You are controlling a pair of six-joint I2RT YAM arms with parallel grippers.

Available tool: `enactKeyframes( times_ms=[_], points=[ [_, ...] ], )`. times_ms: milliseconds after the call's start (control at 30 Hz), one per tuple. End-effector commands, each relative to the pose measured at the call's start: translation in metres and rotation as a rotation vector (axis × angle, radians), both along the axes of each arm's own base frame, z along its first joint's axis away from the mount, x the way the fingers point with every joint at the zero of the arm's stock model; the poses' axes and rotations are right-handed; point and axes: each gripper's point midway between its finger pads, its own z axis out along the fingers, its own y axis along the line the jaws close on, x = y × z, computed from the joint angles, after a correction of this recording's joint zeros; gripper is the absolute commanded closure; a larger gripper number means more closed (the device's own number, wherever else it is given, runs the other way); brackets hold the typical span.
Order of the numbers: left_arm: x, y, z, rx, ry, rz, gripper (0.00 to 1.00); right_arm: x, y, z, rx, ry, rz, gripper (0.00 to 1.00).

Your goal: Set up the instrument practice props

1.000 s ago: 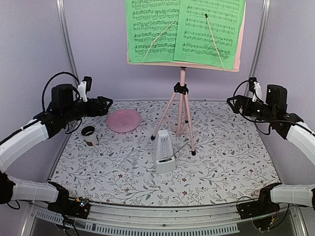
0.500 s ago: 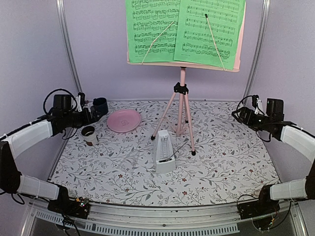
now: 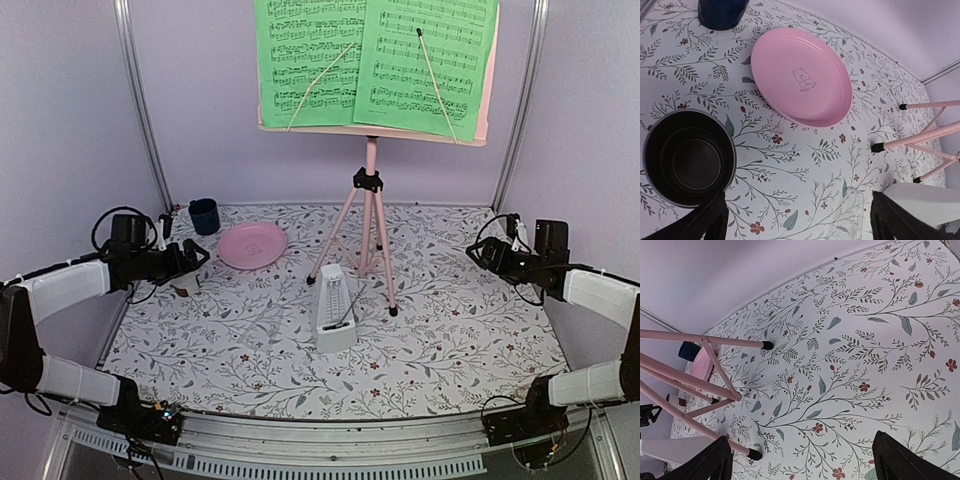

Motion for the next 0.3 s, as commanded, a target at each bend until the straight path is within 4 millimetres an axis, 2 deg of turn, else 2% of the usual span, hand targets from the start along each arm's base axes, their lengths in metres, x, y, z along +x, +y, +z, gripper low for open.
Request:
enactKeyframes(
  times_ms=[0, 267],
  points=[
    [0.0026, 0.0024, 0.0105, -0.007, -0.043, 0.004, 0.01, 0.0046, 0.0031, 0.0076, 0.024, -0.039, 0.014, 0.01],
    [0.0027, 0.0015, 0.0147, -0.011, -0.052, 0.0, 0.01, 0.003, -0.0031, 0.0109, 0.014, -0.046, -0.029, 0.01]
  ],
)
